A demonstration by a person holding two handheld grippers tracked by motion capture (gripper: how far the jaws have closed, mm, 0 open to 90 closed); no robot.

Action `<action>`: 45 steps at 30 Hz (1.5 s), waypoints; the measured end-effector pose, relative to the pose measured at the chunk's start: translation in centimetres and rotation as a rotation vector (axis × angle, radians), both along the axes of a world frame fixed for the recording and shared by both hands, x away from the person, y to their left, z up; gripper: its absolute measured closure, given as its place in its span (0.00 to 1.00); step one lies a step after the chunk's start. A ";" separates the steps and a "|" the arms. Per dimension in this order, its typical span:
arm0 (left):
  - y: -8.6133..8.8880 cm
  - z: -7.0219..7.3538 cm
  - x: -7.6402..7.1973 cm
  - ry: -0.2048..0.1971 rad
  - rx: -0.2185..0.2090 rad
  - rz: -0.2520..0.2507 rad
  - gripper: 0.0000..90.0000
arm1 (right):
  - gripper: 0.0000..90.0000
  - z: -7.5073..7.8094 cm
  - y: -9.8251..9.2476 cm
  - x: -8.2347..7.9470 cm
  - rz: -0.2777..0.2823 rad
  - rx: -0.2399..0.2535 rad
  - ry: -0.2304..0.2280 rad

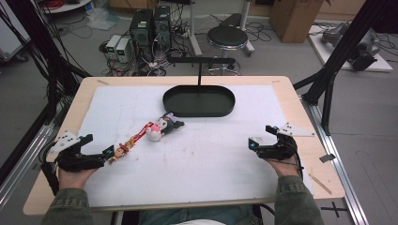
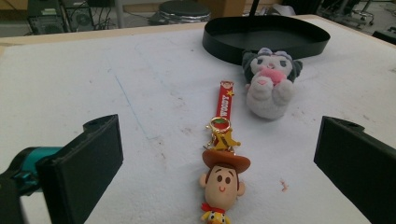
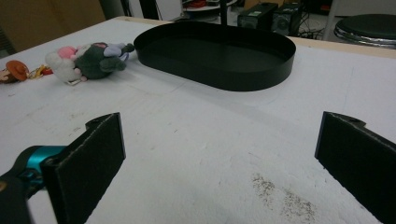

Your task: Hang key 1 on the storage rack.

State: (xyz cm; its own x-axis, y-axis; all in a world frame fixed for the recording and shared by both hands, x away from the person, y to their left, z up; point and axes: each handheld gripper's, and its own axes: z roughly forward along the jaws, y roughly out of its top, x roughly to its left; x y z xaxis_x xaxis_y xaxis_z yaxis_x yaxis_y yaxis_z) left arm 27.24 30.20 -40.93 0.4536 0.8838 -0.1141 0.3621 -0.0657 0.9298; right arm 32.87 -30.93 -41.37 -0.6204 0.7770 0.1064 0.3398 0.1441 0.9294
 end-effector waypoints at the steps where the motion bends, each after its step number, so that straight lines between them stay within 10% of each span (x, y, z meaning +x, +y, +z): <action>1: 0.0 0.0 0.0 0.000 0.001 0.001 0.02 | 0.01 0.0 0.0 0.0 0.000 0.001 0.001; 31: -0.7 0.3 0.5 0.029 0.044 -0.013 0.02 | 0.01 -0.2 0.2 -0.1 0.012 -0.015 0.028; 45: -3.0 3.3 1.9 0.035 0.087 -0.075 0.02 | 0.01 -0.3 0.1 -0.1 0.006 -0.026 0.027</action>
State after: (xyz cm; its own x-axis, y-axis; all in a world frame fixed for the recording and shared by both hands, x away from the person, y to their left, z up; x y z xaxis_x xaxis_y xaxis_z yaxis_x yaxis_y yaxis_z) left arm 29.15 27.18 -37.60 0.5161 0.8547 -0.0550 0.3848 -0.1740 0.9065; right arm 32.75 -30.84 -41.66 -0.6224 0.7759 0.1031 0.3641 0.1704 0.9157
